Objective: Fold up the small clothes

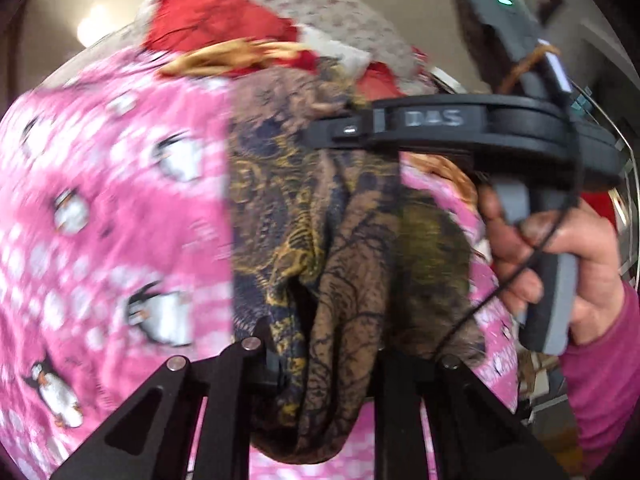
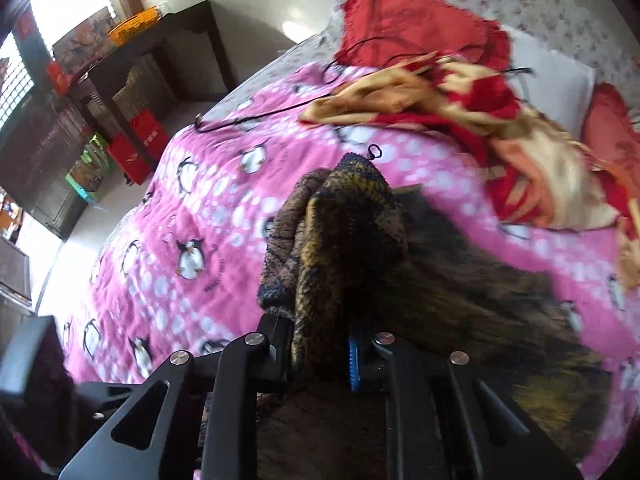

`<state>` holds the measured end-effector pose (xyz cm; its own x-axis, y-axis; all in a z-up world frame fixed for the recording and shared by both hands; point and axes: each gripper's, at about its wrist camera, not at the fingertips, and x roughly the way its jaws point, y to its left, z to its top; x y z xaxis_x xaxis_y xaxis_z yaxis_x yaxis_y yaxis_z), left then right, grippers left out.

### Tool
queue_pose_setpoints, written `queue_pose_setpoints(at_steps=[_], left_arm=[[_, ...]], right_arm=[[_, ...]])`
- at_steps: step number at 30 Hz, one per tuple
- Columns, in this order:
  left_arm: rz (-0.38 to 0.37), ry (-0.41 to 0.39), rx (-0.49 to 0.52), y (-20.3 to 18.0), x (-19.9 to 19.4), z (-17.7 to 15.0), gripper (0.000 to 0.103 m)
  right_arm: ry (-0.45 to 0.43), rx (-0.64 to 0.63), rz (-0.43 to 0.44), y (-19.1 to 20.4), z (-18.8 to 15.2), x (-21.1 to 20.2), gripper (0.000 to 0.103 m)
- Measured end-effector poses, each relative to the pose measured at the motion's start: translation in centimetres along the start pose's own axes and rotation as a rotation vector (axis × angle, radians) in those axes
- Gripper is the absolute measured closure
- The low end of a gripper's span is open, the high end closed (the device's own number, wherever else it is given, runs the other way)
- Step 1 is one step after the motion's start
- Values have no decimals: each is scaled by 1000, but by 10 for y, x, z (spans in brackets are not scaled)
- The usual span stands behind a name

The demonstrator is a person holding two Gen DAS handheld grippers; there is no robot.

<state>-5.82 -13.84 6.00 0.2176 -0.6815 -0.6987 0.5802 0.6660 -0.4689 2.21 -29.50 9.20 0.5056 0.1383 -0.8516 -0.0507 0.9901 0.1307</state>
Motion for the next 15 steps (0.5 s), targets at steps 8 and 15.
queue_pose_setpoints(at_steps=[8,15], left_arm=[[-71,52,156,-103,36,13,85],[-74,126,270,-172,98,-6,85]], right_arm=[[-63,27,-106,-68,-30,-70,83],[-88,160,-158,-148,-84,-93,84]])
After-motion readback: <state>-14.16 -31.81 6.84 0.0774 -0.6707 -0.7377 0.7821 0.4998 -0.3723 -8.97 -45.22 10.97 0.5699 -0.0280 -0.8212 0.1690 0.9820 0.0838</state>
